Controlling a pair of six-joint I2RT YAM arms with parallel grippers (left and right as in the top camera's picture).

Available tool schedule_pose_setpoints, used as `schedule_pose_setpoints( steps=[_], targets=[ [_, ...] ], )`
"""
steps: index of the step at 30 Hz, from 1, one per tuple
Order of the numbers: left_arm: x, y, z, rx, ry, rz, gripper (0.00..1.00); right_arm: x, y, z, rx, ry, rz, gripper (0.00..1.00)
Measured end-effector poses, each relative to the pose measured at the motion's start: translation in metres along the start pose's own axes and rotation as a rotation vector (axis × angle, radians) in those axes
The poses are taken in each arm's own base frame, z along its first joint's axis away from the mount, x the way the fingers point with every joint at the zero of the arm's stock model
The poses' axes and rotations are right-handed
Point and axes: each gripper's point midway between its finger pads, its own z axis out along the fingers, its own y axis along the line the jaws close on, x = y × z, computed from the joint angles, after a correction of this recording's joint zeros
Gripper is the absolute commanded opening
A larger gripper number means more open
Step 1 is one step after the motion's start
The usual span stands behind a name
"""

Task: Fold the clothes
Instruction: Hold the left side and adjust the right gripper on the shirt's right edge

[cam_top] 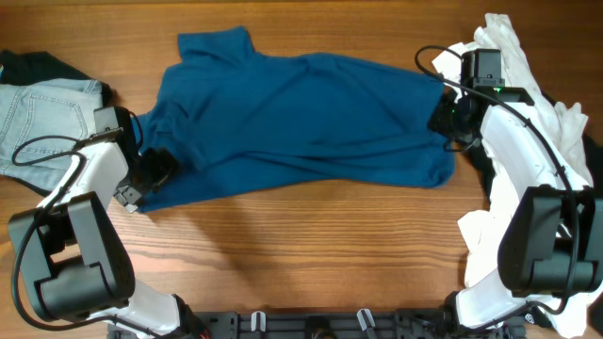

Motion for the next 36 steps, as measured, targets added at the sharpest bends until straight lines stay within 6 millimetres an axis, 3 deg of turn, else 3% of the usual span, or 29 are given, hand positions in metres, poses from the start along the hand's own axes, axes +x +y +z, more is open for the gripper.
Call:
schedule_pose_setpoints(
  steps=[2,4,6,8,11,17,18,19,20,22,26,28,32,33,34,36],
  targets=[
    [0.0,0.0,0.0,-0.002,-0.001,0.0,0.94,-0.011,0.004,0.0,-0.014,-0.046,-0.001,0.51],
    [0.0,0.001,0.0,-0.003,-0.003,0.0,0.94,-0.031,0.025,-0.003,-0.113,-0.122,-0.066,0.51],
    [0.0,0.001,0.0,-0.005,-0.002,0.0,0.94,-0.031,0.036,-0.003,-0.175,-0.113,-0.123,0.53],
    [0.0,0.001,0.0,-0.004,-0.002,-0.001,0.94,-0.046,0.043,0.011,-0.206,-0.109,-0.174,0.61],
    [0.0,0.002,0.0,-0.005,-0.003,-0.002,0.94,-0.073,0.049,0.044,-0.219,-0.175,-0.207,0.61],
    [0.0,0.002,0.0,-0.005,-0.003,-0.002,0.94,-0.085,0.055,0.088,-0.228,-0.226,-0.211,0.61],
    [0.0,0.002,0.0,-0.004,-0.003,-0.003,0.94,-0.088,0.056,0.093,-0.229,-0.239,-0.214,0.55],
    [0.0,0.002,0.0,-0.004,-0.003,-0.002,0.94,-0.092,0.057,0.094,-0.233,-0.256,-0.214,0.4],
    [0.0,0.002,0.0,-0.005,-0.003,-0.002,0.94,-0.094,0.058,0.096,-0.233,-0.265,-0.217,0.33],
    [0.0,0.002,0.0,-0.004,-0.003,-0.002,0.94,-0.097,0.059,0.098,-0.236,-0.281,-0.218,0.04],
    [0.0,0.002,0.0,-0.006,-0.003,-0.002,0.88,-0.1,0.054,0.101,-0.192,-0.3,-0.219,0.05],
    [0.0,0.005,0.0,-0.018,-0.003,-0.002,0.8,-0.108,0.047,0.101,-0.143,-0.334,-0.214,0.04],
    [0.0,0.01,0.001,-0.045,-0.003,-0.002,0.79,-0.128,0.039,0.097,-0.088,-0.385,-0.202,0.04],
    [0.0,0.01,0.001,-0.046,-0.004,-0.002,0.79,-0.139,0.04,0.092,-0.086,-0.408,-0.206,0.04],
    [0.0,0.011,0.001,-0.046,-0.004,-0.002,0.8,-0.156,0.043,0.081,-0.082,-0.452,-0.216,0.21],
    [0.0,0.011,0.0,-0.048,-0.005,-0.002,0.82,-0.163,0.046,0.074,-0.082,-0.471,-0.219,0.52]
  ],
)
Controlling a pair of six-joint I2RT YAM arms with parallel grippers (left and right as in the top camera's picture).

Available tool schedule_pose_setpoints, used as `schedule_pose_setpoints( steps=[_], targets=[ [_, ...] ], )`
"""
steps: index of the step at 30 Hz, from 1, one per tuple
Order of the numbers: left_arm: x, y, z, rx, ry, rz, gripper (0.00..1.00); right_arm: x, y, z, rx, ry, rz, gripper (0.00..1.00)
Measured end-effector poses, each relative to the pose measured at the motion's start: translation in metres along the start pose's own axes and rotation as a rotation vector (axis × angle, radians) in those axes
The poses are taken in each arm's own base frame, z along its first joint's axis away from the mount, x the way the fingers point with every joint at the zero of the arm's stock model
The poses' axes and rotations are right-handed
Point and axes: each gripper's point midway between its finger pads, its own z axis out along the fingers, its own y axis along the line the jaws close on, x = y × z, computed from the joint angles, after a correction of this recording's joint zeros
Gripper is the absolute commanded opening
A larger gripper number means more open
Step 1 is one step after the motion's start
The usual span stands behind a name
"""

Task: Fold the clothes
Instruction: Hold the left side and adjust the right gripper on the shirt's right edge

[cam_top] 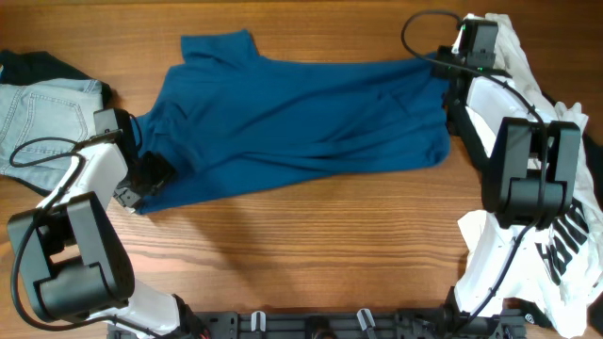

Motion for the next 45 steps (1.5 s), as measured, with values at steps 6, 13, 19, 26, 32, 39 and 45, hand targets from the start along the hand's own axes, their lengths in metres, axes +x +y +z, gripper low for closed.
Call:
schedule_pose_setpoints(
  steps=[6,13,19,26,32,39,45],
  targets=[
    [0.0,0.002,0.0,-0.01,-0.002,-0.005,0.86,0.057,-0.011,-0.019,0.024,0.273,-0.04,0.53],
    [0.0,0.003,0.0,-0.012,-0.003,-0.007,0.88,0.147,-0.013,-0.129,0.021,0.795,0.047,0.48],
    [0.0,0.003,0.0,-0.012,-0.004,-0.007,0.88,0.195,-0.012,-0.129,-0.008,0.871,0.06,0.22],
    [0.0,0.003,0.0,-0.012,-0.004,-0.007,0.88,0.206,-0.011,-0.143,-0.014,0.931,0.067,0.27],
    [0.0,0.004,0.0,-0.012,-0.004,-0.007,0.88,0.209,-0.015,-0.157,-0.004,0.968,0.04,0.26],
    [0.0,0.004,0.0,-0.012,-0.004,-0.008,0.89,0.216,-0.013,-0.168,-0.052,1.021,-0.022,0.26],
    [0.0,0.004,0.0,-0.012,-0.004,-0.008,0.89,0.212,-0.025,-0.163,0.032,0.992,-0.015,0.18]
  ],
)
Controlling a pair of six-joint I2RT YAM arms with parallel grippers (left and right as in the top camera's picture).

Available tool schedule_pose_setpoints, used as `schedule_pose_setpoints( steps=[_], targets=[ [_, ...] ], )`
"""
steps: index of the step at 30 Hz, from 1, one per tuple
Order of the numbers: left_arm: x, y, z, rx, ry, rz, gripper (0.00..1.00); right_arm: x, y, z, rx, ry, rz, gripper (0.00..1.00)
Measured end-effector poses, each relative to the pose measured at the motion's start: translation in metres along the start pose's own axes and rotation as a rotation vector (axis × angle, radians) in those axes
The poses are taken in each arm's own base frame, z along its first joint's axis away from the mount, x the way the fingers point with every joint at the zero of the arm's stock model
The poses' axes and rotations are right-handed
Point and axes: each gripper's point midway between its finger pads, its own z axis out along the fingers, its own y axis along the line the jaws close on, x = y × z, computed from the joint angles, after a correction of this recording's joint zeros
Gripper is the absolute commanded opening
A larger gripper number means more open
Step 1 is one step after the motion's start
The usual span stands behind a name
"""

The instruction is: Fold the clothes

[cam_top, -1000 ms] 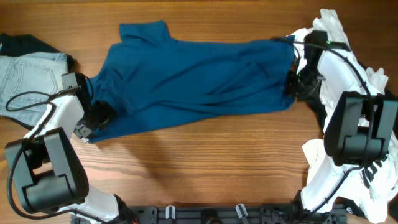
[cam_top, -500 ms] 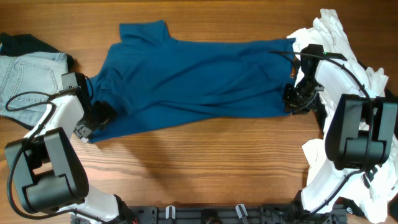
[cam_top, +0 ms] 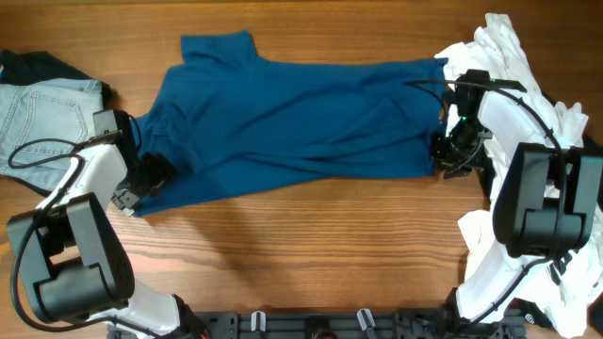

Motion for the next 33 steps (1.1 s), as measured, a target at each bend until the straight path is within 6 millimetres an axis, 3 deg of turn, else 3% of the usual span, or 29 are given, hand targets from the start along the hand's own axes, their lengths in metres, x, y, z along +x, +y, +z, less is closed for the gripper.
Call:
schedule_pose_setpoints(
  steps=[2,4,9,12,16,21,27,31,33],
  targets=[
    [0.0,0.0,0.0,0.0,0.0,0.0,0.88,-0.002,-0.001,0.0,0.008,-0.009,0.008,0.08],
    [0.0,0.0,0.0,0.0,0.0,0.0,0.89,-0.005,-0.001,0.0,0.004,-0.023,0.014,0.04],
    [0.0,0.0,0.0,0.0,0.0,0.0,0.88,-0.007,-0.004,0.0,0.023,-0.028,0.02,0.04],
    [0.0,0.0,0.0,0.0,0.0,0.0,0.87,-0.011,-0.044,-0.006,0.259,-0.072,0.123,0.04],
    [0.0,0.0,0.0,0.0,0.0,0.0,0.88,-0.022,-0.066,-0.016,0.389,-0.153,0.204,0.04],
    [0.0,0.0,0.0,0.0,0.001,0.0,0.87,-0.026,-0.06,-0.019,0.365,-0.169,0.16,0.05],
    [0.008,0.005,-0.001,-0.021,0.036,-0.008,0.86,0.011,-0.059,-0.016,0.354,-0.007,0.111,0.1],
    [0.015,0.012,-0.003,-0.042,0.064,-0.027,0.86,0.003,-0.047,-0.013,0.279,-0.03,0.112,0.09],
    [0.025,0.022,-0.007,-0.07,0.076,-0.028,0.95,-0.002,-0.039,-0.016,0.226,-0.061,0.113,0.13]
  ],
)
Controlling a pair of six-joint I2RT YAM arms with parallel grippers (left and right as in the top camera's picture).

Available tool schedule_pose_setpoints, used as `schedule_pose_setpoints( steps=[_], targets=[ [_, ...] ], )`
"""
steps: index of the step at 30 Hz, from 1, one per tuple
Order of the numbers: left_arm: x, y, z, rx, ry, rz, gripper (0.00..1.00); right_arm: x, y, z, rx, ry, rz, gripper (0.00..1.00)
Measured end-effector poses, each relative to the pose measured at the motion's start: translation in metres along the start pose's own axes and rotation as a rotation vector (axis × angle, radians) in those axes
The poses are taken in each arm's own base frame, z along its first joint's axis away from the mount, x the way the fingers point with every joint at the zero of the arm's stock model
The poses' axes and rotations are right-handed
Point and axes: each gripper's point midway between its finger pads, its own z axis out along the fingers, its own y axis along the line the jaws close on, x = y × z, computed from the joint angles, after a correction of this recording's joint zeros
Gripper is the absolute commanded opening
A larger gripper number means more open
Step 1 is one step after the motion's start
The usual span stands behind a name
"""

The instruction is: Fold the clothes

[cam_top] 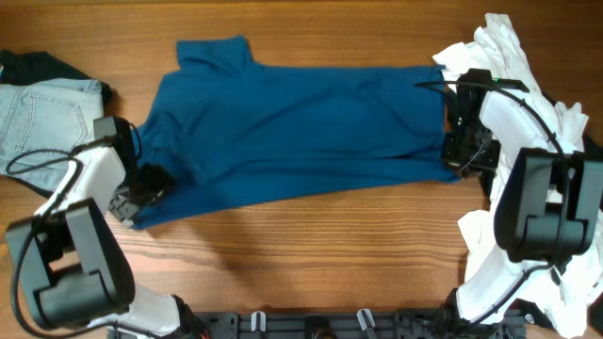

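Observation:
A blue shirt [301,122] lies spread across the middle of the wooden table, a sleeve poking up at the far left. My left gripper [149,184] sits at the shirt's lower left corner, its fingers shut on the cloth. At the shirt's lower right corner my right gripper [456,158] appears to pinch the hem, though the fingers themselves are mostly hidden by the wrist. The lower edge runs slanted, lower at the left than at the right.
Light blue jeans [42,113] and a dark garment [38,66] lie at the far left. A heap of white clothes [528,75] fills the right side behind the right arm, with more white cloth [499,254] at the near right.
The left gripper has moved nearer and the right gripper slightly right, each with its corner. The shirt is stretched flatter with fewer wrinkles along its lower half.
The shirt lay wrinkled with the right gripper at its right edge and the left on its lower left corner. Then the right gripper was at the upper right corner, later at the lower right corner. Now the shirt is pulled flatter between both grippers.

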Motion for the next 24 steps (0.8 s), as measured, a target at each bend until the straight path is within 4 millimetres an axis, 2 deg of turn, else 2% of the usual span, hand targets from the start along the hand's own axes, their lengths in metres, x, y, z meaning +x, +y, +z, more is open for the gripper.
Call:
schedule_pose_setpoints(
  steps=[1,2,3,4,5,6,9,11,13,16,18,19,20,22,24],
  targets=[
    [0.004,0.005,-0.002,-0.012,0.001,-0.001,1.0,-0.004,0.003,-0.006,-0.027,-0.03,0.008,0.16],
    [0.008,0.01,-0.005,-0.018,-0.01,-0.003,1.0,-0.011,0.007,-0.015,-0.063,-0.079,0.015,0.22],
    [0.008,0.011,-0.012,-0.007,-0.034,-0.007,1.0,-0.017,0.008,-0.026,-0.091,-0.125,0.021,0.31],
    [0.003,0.009,-0.022,0.017,-0.076,-0.009,1.0,-0.022,0.01,-0.039,-0.119,-0.179,0.029,0.55],
    [-0.002,0.006,-0.033,0.051,-0.121,-0.013,1.0,-0.026,0.01,-0.052,-0.144,-0.229,0.031,0.72],
    [-0.008,-0.001,-0.043,0.1,-0.164,-0.015,1.0,-0.03,0.011,-0.066,-0.171,-0.28,0.045,0.79],
    [-0.022,-0.042,-0.084,0.364,-0.284,0.084,1.0,-0.039,0.015,-0.109,-0.265,-0.436,0.035,0.8],
    [-0.029,-0.071,-0.108,0.532,-0.349,0.18,1.0,-0.039,0.022,-0.12,-0.316,-0.469,-0.004,0.8],
    [-0.036,-0.093,-0.13,0.656,-0.408,0.253,1.0,-0.037,0.029,-0.123,-0.355,-0.466,-0.036,0.8],
    [-0.041,-0.117,-0.15,0.72,-0.432,0.324,1.0,-0.035,0.036,-0.125,-0.394,-0.46,-0.061,0.8],
    [-0.056,-0.145,-0.166,0.742,-0.453,0.379,1.0,-0.034,0.039,-0.126,-0.412,-0.457,-0.066,0.8],
    [-0.061,-0.152,-0.171,0.75,-0.464,0.394,1.0,-0.032,0.04,-0.126,-0.419,-0.452,-0.068,0.8],
    [-0.077,-0.171,-0.175,0.756,-0.47,0.414,1.0,-0.032,0.041,-0.125,-0.423,-0.448,-0.07,0.8],
    [-0.103,-0.193,-0.171,0.755,-0.462,0.422,1.0,-0.03,0.041,-0.125,-0.426,-0.442,-0.071,0.8],
    [-0.131,-0.213,-0.158,0.745,-0.456,0.418,1.0,-0.03,0.042,-0.125,-0.428,-0.439,-0.072,0.8]
  ],
)
